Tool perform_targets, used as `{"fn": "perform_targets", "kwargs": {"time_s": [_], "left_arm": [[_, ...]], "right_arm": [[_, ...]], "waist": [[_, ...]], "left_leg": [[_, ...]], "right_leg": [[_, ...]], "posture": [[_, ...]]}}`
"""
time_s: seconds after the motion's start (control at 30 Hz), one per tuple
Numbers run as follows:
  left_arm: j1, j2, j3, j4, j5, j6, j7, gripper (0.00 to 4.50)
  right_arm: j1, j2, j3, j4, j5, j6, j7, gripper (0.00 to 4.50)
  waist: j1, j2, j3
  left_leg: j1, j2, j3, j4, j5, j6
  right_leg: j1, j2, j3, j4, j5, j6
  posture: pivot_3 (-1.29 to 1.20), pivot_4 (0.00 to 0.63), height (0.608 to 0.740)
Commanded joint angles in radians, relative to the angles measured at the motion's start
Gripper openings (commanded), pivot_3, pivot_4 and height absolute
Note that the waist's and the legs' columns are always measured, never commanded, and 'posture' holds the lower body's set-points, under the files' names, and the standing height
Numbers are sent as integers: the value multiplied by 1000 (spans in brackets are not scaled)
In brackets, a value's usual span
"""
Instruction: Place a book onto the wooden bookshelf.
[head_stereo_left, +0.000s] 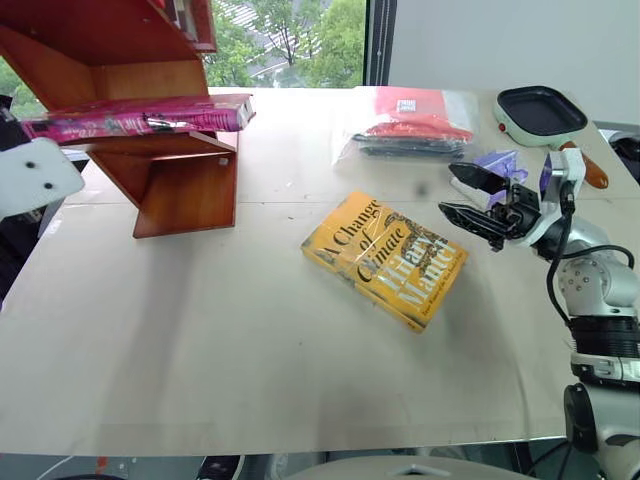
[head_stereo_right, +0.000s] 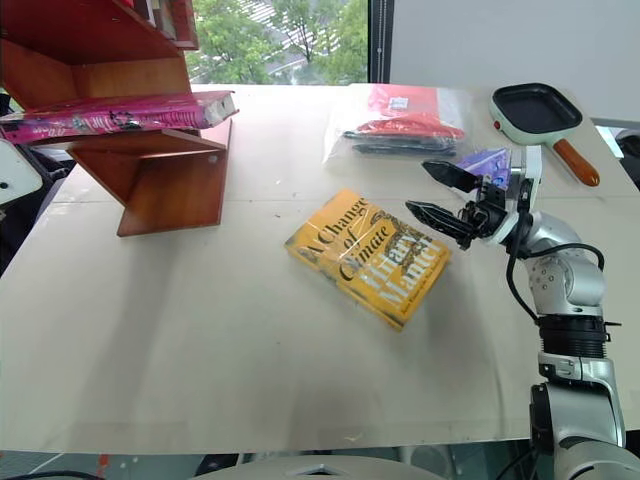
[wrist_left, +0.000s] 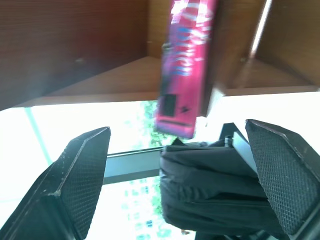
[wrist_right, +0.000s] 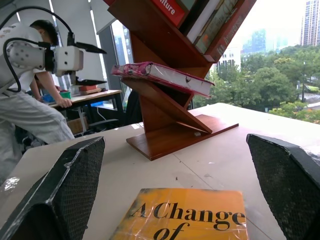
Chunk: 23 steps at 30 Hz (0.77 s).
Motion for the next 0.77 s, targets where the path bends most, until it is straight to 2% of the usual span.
{"fn": "perform_targets", "kwargs": {"time_s": [0.03, 0.1, 0.17, 0.23, 0.3, 0.5, 0.57, 0.6, 0.77], "left_arm": [[-62, -41, 65, -59, -94, 34, 26, 4425], [-48, -115, 45, -135, -313, 26, -92, 4425], [12, -260, 15, -254, -552, 129, -168, 4425], [91, -399, -11, -348, -706, 244, -160, 4425], [156, -500, -43, -392, -778, 313, -118, 4425], [297, -695, -272, -361, -723, 301, 34, 4425], [326, -714, -348, -315, -647, 244, 82, 4425], [331, -722, -370, -287, -631, 228, 98, 4425], [347, -730, -439, -235, -635, 183, 103, 4425]], "right_arm": [[9, -20, -26, -23, 5, -20, 16, 4500], [35, -30, -39, -36, 8, -23, 18, 4500], [75, -41, -48, -45, 0, -50, 28, 4500], [132, -56, -57, -57, -19, -83, 34, 4500], [197, -82, -63, -62, -47, -120, 50, 4500], [387, -124, -122, 13, -130, -259, 40, 4500], [429, -138, -131, 61, -173, -318, 39, 4500], [447, -148, -129, 95, -201, -360, 42, 4500], [465, -169, -112, 244, -295, -483, 22, 4500]], "waist": [[0, 0, 0], [1, 0, -1], [0, 2, -2], [-2, 1, -3], [-3, -1, -3], [-1, -2, -4], [-1, -2, -5], [-2, -2, -4], [-5, -3, -5]], "left_leg": [[0, 0, 0, 0, 0, 0], [0, 0, 0, 0, 0, 0], [0, 0, 0, 0, 0, 0], [0, 1, 1, 1, 0, 0], [-2, 1, -1, 2, 0, 0], [5, 0, -5, 4, 0, 0], [15, 0, -4, 5, 0, 0], [19, -1, -4, 5, 0, 0], [27, -1, -2, 6, 0, 0]], "right_leg": [[0, 0, 0, 0, 0, 0], [0, 0, 0, 0, 0, 0], [0, -1, 0, 1, 0, 0], [0, -2, 1, 1, 0, 0], [0, -2, 1, 1, 0, 1], [7, 1, -1, 1, 0, 0], [18, 1, 0, 0, -3, -4], [22, 1, 0, 0, -5, -1], [26, 1, 3, 0, -5, -1]], "posture": [[0, 150, 731], [0, 150, 731], [0, 150, 731], [0, 150, 731], [0, 150, 731], [0, 150, 731], [0, 150, 731], [0, 150, 731], [0, 150, 731]]}}
